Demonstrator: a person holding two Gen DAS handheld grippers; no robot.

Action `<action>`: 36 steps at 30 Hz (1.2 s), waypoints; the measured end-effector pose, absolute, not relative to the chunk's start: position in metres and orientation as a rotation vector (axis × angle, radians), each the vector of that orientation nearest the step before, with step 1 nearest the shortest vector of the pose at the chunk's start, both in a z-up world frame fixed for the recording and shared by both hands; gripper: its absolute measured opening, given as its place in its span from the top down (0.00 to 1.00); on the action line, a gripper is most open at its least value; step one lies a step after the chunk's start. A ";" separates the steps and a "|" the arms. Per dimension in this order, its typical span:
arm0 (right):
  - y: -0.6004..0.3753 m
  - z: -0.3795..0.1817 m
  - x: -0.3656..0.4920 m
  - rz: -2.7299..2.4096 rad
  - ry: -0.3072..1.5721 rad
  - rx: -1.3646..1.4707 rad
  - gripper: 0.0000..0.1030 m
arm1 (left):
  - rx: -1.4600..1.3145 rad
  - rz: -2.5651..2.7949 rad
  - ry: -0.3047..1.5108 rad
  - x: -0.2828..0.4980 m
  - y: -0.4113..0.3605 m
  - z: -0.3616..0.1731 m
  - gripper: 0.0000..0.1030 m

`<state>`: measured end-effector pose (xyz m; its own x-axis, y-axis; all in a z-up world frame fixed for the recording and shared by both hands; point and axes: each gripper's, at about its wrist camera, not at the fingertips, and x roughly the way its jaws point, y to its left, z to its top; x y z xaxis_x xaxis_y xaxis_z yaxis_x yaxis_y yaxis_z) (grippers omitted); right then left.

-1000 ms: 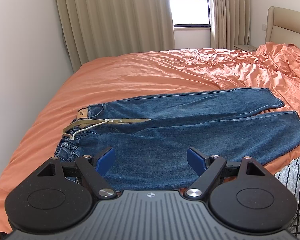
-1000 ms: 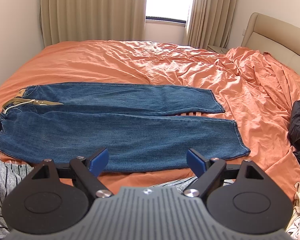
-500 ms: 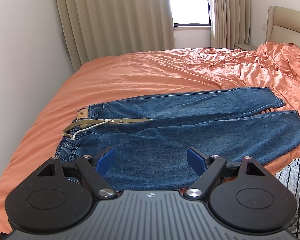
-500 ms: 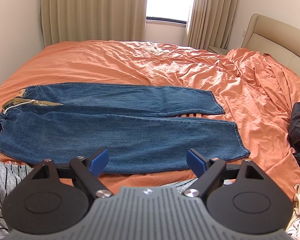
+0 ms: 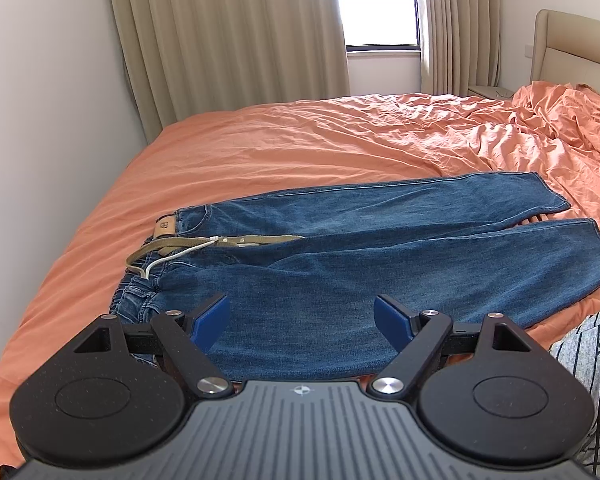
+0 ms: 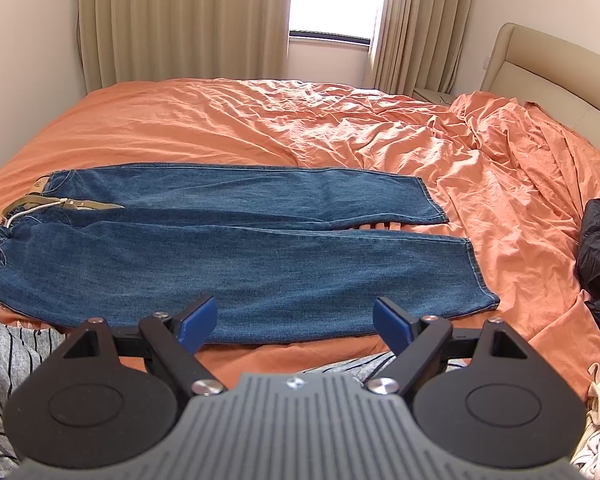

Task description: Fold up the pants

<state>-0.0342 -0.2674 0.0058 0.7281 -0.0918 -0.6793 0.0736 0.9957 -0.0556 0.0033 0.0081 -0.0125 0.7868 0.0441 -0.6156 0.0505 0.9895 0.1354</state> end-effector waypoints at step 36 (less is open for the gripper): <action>-0.320 0.007 -0.018 0.077 0.609 -0.020 0.21 | 0.319 -0.108 0.709 0.019 0.078 -0.010 0.31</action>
<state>-0.0184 -0.3196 0.0074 0.8175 0.0662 -0.5721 -0.0781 0.9969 0.0038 0.0191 0.0783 -0.0098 0.7556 0.0098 -0.6550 0.2051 0.9461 0.2506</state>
